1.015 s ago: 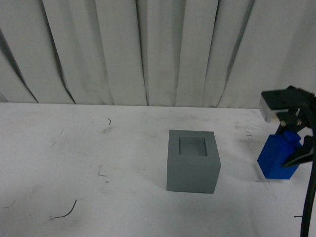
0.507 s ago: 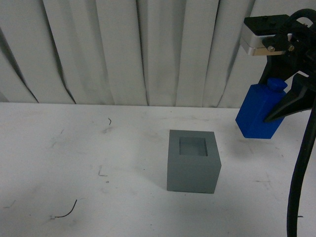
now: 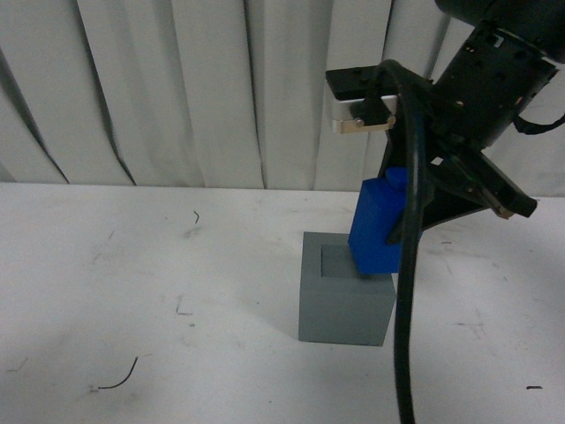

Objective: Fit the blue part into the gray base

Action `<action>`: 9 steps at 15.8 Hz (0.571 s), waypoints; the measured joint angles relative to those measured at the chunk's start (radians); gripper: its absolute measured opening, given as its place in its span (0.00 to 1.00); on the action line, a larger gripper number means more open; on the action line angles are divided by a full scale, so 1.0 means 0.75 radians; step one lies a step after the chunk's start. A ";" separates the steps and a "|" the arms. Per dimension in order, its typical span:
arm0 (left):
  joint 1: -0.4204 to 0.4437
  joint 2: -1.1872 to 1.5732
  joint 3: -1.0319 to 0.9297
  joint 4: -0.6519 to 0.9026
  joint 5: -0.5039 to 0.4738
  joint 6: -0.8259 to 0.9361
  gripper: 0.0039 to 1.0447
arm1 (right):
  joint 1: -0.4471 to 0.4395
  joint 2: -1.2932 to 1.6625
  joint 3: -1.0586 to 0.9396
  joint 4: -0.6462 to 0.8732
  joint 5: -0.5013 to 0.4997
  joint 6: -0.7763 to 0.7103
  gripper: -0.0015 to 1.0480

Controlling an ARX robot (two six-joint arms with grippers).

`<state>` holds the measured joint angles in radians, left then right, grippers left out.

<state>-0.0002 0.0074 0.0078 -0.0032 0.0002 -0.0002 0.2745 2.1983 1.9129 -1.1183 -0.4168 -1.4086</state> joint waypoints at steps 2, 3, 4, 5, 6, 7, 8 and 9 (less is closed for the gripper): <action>0.000 0.000 0.000 0.000 -0.001 0.000 0.94 | 0.025 0.039 0.045 0.005 0.014 0.034 0.45; 0.000 0.000 0.000 0.000 -0.001 0.000 0.94 | 0.038 0.058 0.063 0.006 0.028 0.053 0.45; 0.000 0.000 0.000 0.000 -0.001 0.000 0.94 | 0.046 0.080 0.079 0.006 0.038 0.069 0.45; 0.000 0.000 0.000 0.000 -0.001 0.000 0.94 | 0.050 0.098 0.091 0.009 0.042 0.085 0.45; 0.000 0.000 0.000 0.000 -0.001 0.000 0.94 | 0.056 0.106 0.094 0.022 0.049 0.108 0.45; 0.000 0.000 0.000 0.000 0.000 0.000 0.94 | 0.065 0.122 0.101 0.032 0.057 0.122 0.45; 0.000 0.000 0.000 0.000 -0.001 0.000 0.94 | 0.072 0.134 0.110 0.037 0.058 0.134 0.45; 0.000 0.000 0.000 0.000 -0.001 0.001 0.94 | 0.075 0.143 0.125 0.037 0.057 0.138 0.45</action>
<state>-0.0002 0.0074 0.0078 -0.0032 -0.0002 0.0002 0.3305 2.3054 2.0068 -1.0904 -0.3737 -1.3052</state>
